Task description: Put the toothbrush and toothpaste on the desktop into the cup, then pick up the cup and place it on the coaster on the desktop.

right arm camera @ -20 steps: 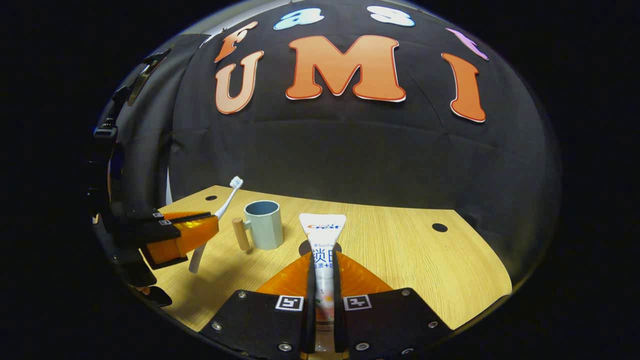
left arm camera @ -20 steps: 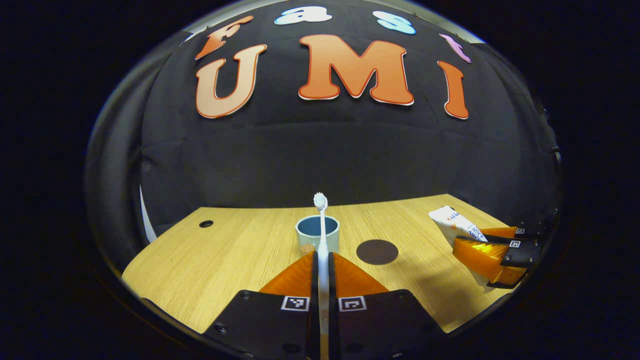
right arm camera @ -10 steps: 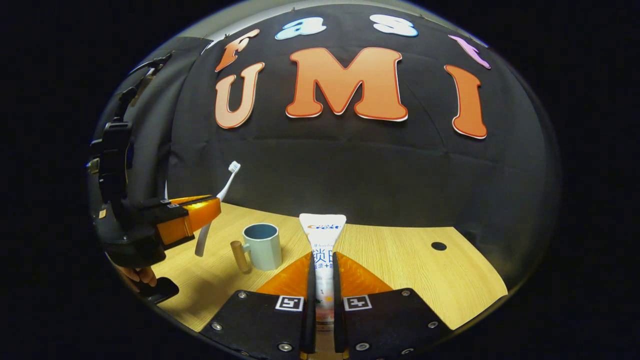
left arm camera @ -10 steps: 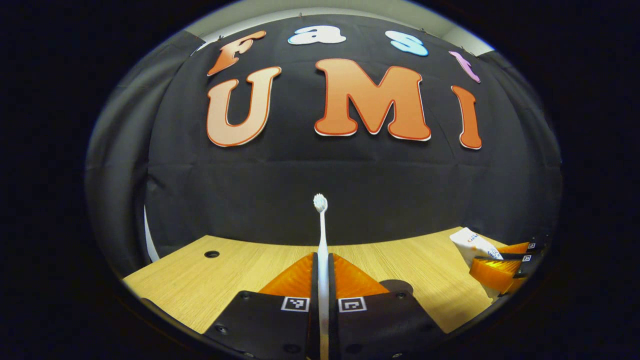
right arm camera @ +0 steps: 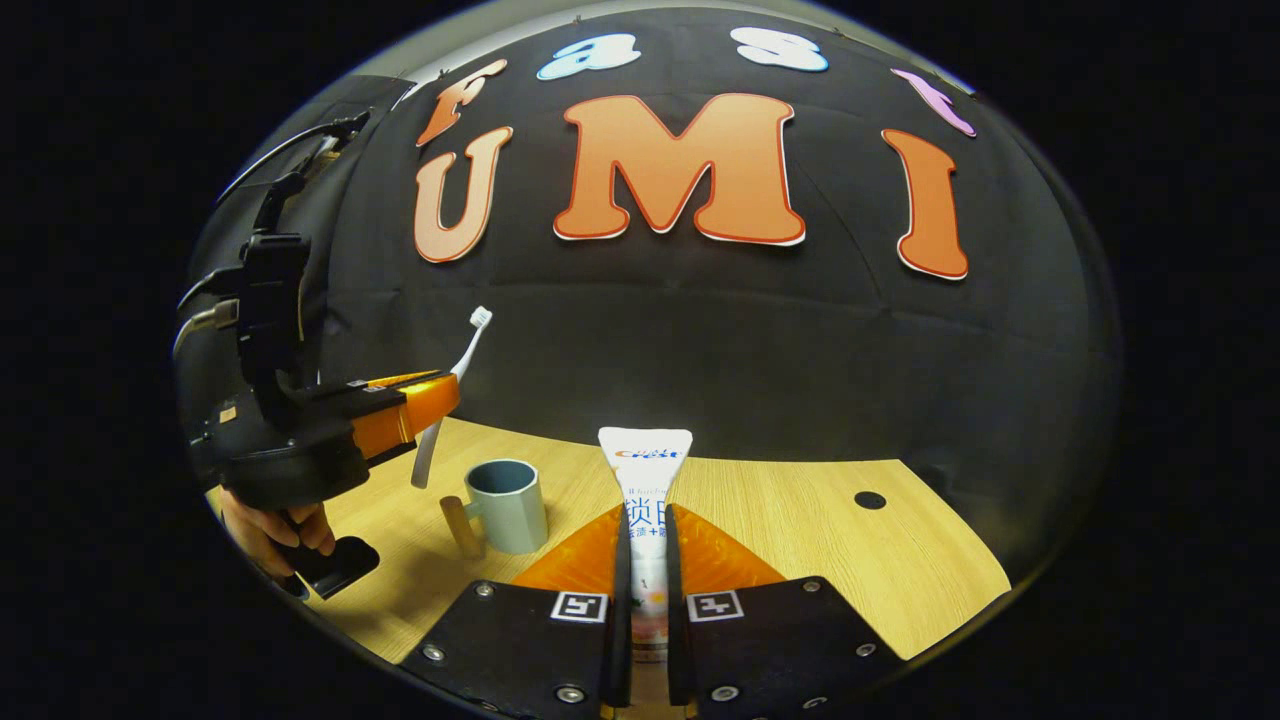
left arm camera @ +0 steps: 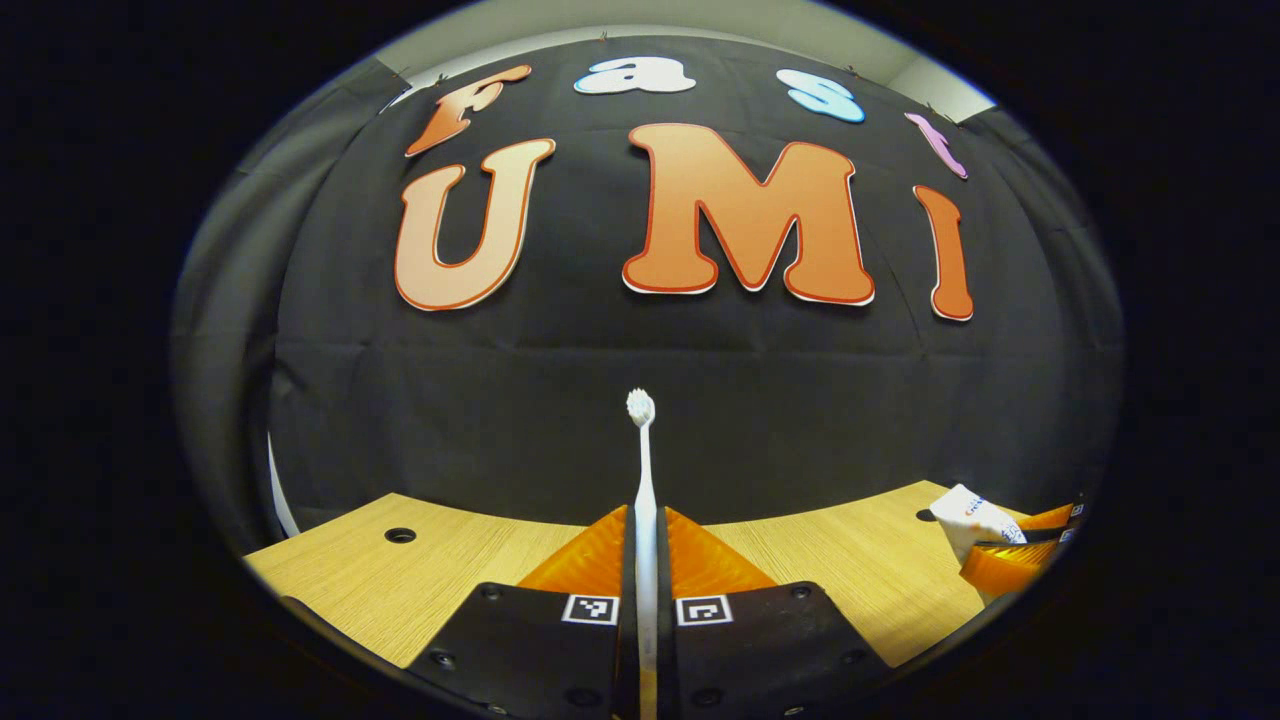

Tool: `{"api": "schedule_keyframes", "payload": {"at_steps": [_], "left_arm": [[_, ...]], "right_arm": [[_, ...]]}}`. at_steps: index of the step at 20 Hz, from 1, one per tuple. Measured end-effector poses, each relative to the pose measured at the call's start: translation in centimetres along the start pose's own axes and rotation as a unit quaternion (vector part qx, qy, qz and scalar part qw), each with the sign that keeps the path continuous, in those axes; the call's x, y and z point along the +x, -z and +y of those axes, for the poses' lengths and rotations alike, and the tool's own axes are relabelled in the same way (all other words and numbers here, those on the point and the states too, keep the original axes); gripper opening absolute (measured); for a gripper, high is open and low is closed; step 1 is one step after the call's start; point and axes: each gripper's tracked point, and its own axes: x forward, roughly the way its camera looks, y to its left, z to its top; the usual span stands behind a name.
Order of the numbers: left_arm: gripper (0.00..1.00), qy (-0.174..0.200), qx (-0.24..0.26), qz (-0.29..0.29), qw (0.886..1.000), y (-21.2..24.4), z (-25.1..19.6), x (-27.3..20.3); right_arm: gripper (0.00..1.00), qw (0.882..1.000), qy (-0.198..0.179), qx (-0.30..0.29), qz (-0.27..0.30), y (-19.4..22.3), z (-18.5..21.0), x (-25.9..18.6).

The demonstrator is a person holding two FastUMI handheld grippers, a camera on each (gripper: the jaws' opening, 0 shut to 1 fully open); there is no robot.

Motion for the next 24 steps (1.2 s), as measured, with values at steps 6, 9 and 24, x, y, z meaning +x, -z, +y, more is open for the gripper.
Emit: {"api": "schedule_keyframes", "payload": {"at_steps": [6, 9, 24], "left_arm": [[0.06, -0.003, -0.003, -0.014, 1.000, 0.8, -0.4, 3.4], [0.06, -0.002, 0.005, -0.020, 1.000, 0.9, -0.7, 4.5], [0.06, -0.006, -0.002, 0.038, 0.999, 7.2, -1.7, 6.9]], "right_arm": [[0.14, 1.000, 0.011, -0.007, -0.001, -0.2, -1.1, 0.0], [0.15, 1.000, 0.010, 0.002, -0.005, -0.3, -1.3, 0.2], [0.14, 0.999, 0.002, 0.020, -0.048, -2.6, -0.6, 2.1]]}}
